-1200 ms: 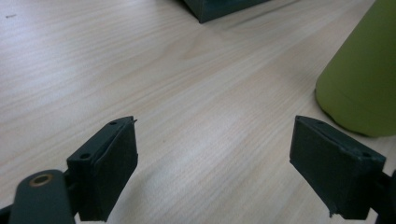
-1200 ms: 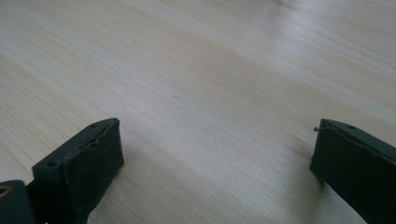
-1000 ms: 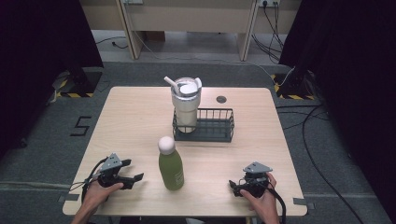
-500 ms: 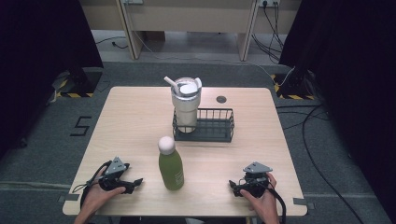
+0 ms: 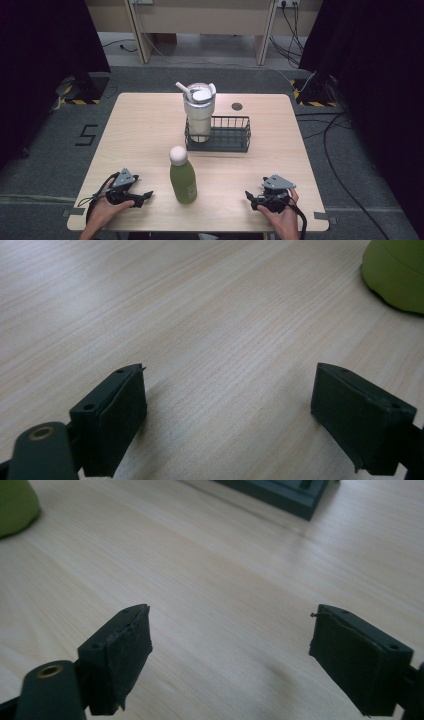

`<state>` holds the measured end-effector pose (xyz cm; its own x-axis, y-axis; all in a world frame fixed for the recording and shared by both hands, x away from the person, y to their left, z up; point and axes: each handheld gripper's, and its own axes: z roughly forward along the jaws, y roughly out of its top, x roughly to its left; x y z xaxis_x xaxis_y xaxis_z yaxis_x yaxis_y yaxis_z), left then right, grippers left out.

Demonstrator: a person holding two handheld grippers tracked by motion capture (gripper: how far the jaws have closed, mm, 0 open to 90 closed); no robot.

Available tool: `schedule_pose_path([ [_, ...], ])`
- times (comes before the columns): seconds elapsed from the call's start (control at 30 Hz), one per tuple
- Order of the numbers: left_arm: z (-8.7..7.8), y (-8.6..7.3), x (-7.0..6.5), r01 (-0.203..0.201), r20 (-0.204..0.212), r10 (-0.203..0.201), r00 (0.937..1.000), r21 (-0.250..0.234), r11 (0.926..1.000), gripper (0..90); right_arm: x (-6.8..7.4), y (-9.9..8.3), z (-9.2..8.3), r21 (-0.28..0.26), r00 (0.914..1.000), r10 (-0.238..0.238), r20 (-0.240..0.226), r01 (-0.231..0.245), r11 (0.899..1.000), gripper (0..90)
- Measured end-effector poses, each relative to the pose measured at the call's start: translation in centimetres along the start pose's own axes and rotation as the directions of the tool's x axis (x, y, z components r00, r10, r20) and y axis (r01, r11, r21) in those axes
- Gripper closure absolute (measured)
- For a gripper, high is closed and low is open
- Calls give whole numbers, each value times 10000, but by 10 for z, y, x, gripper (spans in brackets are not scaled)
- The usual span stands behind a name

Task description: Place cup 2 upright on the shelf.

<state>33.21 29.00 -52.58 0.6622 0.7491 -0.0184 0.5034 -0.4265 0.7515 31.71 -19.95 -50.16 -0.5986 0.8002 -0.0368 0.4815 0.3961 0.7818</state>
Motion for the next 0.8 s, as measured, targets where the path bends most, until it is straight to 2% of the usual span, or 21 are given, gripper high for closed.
schedule_pose_path([
  [0.23,0,0,0,2,5,-2,10000,-3,10000,139,13,12,-7,-546,9991,-412,-107,406,9977,155],
  [0.33,0,0,0,5,-1,-5,10000,1,10000,139,18,17,-10,-880,9985,-451,-301,423,9952,156],
  [0.37,0,0,0,0,6,0,10000,0,10000,139,21,20,-11,-1163,9979,-419,-489,359,9926,156],
  [0.53,0,0,0,3,-1,-3,10000,1,10000,139,29,24,-10,-1314,9955,-621,-713,524,9900,157],
  [0.73,0,0,0,-8,9,8,10000,6,10000,139,40,35,-11,-1833,9891,-771,-1254,533,9816,159],
  [0.8,0,0,0,-19,-4,19,10000,18,10000,139,44,39,-10,-1934,9870,-944,-1300,682,9788,159],
])
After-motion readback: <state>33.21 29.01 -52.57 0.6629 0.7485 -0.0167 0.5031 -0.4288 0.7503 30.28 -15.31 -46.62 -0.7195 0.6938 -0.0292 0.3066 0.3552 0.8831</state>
